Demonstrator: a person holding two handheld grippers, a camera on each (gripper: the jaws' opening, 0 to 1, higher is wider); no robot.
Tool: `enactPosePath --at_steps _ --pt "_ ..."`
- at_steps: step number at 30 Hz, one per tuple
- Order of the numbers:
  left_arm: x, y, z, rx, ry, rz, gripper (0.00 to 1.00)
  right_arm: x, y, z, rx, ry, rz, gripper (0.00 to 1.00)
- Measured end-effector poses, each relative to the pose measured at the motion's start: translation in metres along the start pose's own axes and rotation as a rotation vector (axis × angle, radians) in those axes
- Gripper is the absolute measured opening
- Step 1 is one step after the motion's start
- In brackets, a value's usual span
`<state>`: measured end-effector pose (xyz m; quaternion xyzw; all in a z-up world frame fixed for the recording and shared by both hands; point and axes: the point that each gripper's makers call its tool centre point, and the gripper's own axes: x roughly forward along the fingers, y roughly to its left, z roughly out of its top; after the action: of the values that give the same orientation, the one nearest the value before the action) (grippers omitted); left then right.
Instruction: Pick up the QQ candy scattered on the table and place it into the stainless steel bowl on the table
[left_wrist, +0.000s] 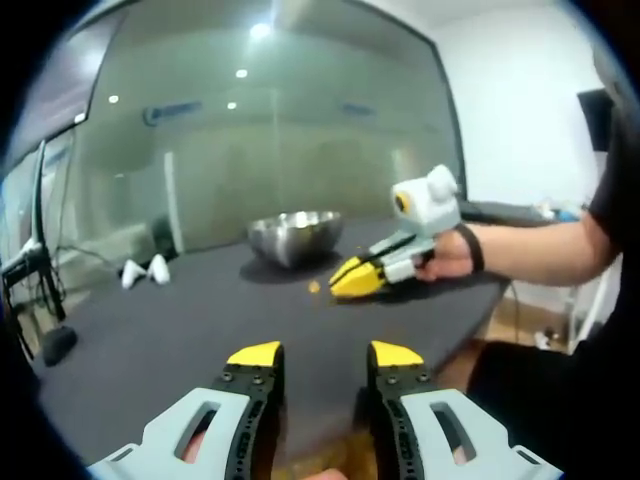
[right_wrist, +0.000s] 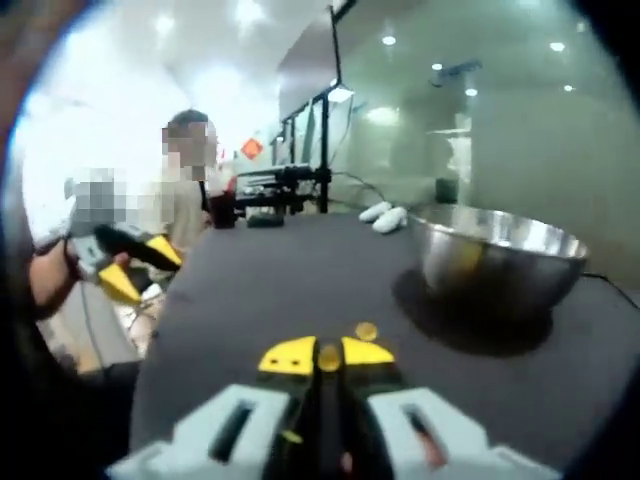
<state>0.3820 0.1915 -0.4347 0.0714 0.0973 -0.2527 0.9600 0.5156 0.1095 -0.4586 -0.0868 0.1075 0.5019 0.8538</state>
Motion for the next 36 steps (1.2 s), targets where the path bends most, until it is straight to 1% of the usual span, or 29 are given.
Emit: enactPosePath --at_steps 2,3,5,7,8,10,12,14,17,23,27,33,34,36 --pt "0.001 0.0 0.0 0.003 -0.001 -0.002 0.35 -0.01 -0.016 0.0 -0.004 0.001 -0.088 0.09" --pt "0.001 0.0 0.001 0.003 -0.003 -0.002 0.35 -0.016 -0.023 -0.001 0.004 0.004 -0.128 0.09" --pt "0.001 0.0 0.002 0.001 -0.006 -0.004 0.35 -0.026 -0.039 0.0 0.025 -0.012 -0.206 0.09" --pt "0.002 -0.001 0.001 0.003 -0.004 -0.006 0.35 -0.035 -0.05 0.003 0.06 -0.033 -0.244 0.09" --pt "0.002 -0.001 0.001 0.004 -0.003 -0.008 0.35 -0.04 -0.057 0.007 0.072 -0.05 -0.275 0.09" --pt "0.003 -0.002 0.002 0.005 -0.005 -0.012 0.35 -0.048 -0.066 0.013 0.077 -0.071 -0.303 0.09" --pt "0.004 -0.003 0.003 0.006 -0.007 -0.015 0.35 -0.055 -0.074 0.024 0.083 -0.112 -0.332 0.09" --pt "0.004 -0.004 0.003 0.009 -0.008 -0.018 0.35 -0.06 -0.078 0.032 0.07 -0.126 -0.342 0.09" --pt "0.004 -0.003 0.003 0.01 -0.007 -0.017 0.35 -0.062 -0.082 0.042 0.057 -0.142 -0.349 0.09" --pt "0.003 -0.001 0.004 0.011 -0.007 -0.014 0.35 -0.059 -0.085 0.066 0.021 -0.175 -0.355 0.09" --pt "0.003 0.0 0.003 0.01 -0.003 -0.011 0.35 -0.047 -0.09 0.08 0.0 -0.179 -0.352 0.09" --pt "0.004 0.001 0.002 0.006 -0.003 -0.011 0.35 -0.027 -0.101 0.094 -0.011 -0.173 -0.36 0.09" --pt "0.004 0.001 0.002 0.007 -0.002 -0.011 0.35 -0.02 -0.113 0.096 -0.012 -0.165 -0.357 0.09" --pt "0.004 0.001 0.002 0.004 -0.001 -0.012 0.35 -0.011 -0.122 0.092 -0.019 -0.141 -0.384 0.09"
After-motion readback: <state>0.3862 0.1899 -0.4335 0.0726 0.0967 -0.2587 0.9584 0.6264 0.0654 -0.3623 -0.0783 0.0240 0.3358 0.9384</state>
